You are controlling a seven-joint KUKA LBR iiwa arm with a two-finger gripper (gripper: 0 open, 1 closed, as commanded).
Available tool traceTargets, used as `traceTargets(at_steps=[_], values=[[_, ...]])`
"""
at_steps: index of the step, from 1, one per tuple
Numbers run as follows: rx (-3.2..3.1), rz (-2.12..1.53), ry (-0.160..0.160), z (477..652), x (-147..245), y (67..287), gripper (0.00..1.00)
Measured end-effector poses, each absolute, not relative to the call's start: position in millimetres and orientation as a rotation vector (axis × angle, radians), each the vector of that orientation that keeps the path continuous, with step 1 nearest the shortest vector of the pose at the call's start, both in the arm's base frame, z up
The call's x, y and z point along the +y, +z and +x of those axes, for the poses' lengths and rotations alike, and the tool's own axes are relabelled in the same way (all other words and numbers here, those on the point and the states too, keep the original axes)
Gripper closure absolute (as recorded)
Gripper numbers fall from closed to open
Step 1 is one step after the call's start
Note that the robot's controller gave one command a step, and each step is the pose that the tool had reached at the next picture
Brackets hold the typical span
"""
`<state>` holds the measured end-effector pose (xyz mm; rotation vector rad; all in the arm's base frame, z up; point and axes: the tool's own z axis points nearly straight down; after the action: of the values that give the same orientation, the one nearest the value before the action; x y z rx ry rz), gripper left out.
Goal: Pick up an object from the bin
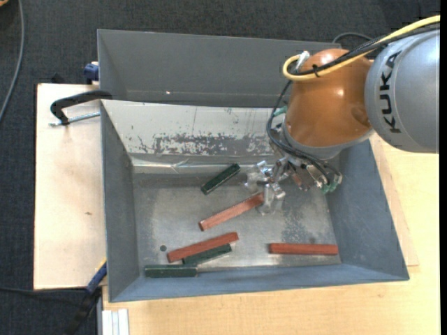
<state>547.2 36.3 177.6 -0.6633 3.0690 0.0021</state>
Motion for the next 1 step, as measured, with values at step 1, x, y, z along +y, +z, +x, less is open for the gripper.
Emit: traceTargets(at_steps=[1], values=[[3.061, -0.69, 0.002, 551.8, 50.8, 238.5, 1.0]])
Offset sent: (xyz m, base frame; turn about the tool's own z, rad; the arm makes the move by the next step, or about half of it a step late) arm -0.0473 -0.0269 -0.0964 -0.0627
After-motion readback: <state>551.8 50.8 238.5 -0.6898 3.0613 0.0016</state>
